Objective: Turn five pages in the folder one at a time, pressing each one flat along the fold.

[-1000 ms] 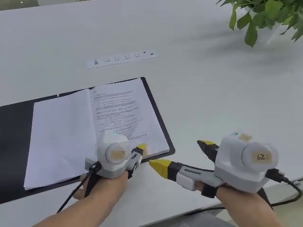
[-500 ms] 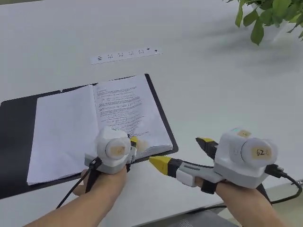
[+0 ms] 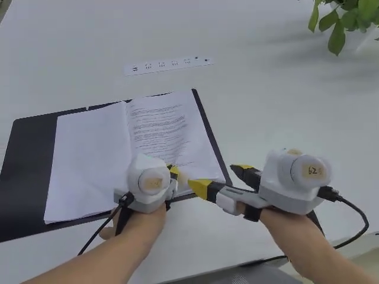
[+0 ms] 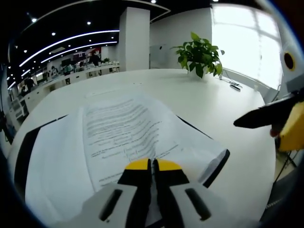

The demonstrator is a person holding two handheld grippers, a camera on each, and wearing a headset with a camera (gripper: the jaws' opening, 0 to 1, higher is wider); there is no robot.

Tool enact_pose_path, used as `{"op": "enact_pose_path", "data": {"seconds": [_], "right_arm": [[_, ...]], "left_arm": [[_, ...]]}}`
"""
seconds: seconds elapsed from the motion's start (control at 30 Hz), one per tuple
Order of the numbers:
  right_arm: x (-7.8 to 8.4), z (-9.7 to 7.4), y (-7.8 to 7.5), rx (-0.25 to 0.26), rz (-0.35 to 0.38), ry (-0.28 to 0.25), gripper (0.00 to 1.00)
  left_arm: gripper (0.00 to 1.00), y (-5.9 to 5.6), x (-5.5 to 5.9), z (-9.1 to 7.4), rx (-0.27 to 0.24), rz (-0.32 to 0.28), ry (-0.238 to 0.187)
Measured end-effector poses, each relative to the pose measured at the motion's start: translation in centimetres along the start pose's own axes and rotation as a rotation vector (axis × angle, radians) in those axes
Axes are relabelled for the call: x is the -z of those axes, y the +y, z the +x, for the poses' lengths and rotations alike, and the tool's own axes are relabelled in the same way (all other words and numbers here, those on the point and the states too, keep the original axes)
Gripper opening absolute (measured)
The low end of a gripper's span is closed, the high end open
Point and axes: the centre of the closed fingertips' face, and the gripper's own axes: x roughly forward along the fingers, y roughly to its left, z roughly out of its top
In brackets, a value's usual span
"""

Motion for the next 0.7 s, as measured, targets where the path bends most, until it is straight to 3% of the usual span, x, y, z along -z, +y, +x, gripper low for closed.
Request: {"op": "enact_pose_path", "data": {"seconds": [0.3, 0.4, 0.7], "right_arm": [[1.2, 2.3, -0.9, -0.003, 0.067, 0.05, 0.56], [1.8, 2.6, -1.1, -0.005, 0.103, 0.069, 0.56], [2.4, 2.8, -1.8, 0.017, 0.155, 0.065, 0.55]], "left_arm": [[0.02, 0.0, 0.0, 0.1, 0.002, 0.003, -0.004], [0.02, 0.0, 0.0, 0.2, 0.002, 0.001, -0.005], [0.02, 0.0, 0.0, 0.2, 0.003, 0.0, -0.008]]}}
